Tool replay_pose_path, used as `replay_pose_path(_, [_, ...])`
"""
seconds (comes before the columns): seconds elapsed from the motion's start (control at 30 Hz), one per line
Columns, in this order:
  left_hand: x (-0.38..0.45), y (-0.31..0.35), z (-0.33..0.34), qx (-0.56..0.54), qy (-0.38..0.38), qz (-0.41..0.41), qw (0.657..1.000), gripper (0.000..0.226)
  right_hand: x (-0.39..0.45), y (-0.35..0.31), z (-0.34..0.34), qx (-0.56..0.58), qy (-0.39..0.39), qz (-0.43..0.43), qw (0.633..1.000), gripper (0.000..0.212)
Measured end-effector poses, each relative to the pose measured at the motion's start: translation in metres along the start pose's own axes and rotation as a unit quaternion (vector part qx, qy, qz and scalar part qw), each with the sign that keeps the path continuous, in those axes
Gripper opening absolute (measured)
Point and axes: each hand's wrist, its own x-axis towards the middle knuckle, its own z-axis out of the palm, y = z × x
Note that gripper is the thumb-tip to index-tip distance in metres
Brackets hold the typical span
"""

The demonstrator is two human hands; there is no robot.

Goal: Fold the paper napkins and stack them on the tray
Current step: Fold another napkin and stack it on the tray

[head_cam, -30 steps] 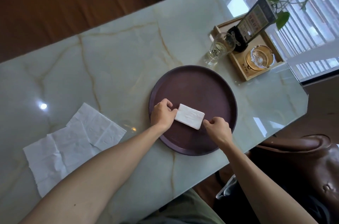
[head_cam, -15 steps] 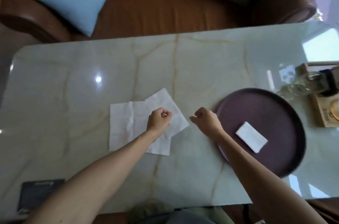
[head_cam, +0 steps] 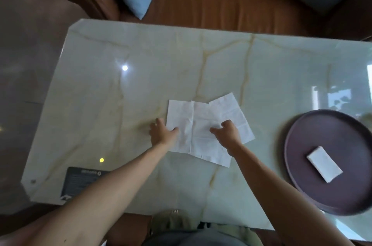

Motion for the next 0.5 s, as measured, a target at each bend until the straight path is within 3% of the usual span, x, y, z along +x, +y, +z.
replay_pose_path(0.07, [0.008,-0.005,-0.005,-0.015,-0.011,0.004,1.000,0.065,-0.002,0.000,0.015,0.024,0.038,0.021,0.999,0.043])
replay_pose_path(0.17, [0.015,-0.011,-0.006,-0.071,-0.059,0.000,0.996,0.061,-0.001,-0.004,0.031,0.126,0.038,0.076,0.988,0.044])
replay_pose_path(0.27, [0.018,-0.015,-0.004,-0.115,-0.113,-0.007,0.987,0.034,-0.001,-0.009,0.038,0.142,0.030,0.099,0.984,0.028])
replay_pose_path(0.3, [0.020,-0.017,-0.003,-0.125,-0.125,-0.001,0.984,0.027,-0.003,-0.011,0.039,0.134,0.031,0.093,0.986,0.023])
replay_pose_path(0.4, [0.022,-0.020,-0.005,-0.146,-0.145,0.004,0.979,0.039,-0.013,-0.021,0.040,0.074,0.061,0.035,0.995,0.023])
replay_pose_path(0.5, [0.023,-0.018,-0.012,-0.175,-0.158,0.006,0.972,0.029,-0.027,-0.034,0.040,0.037,0.089,-0.042,0.994,0.019])
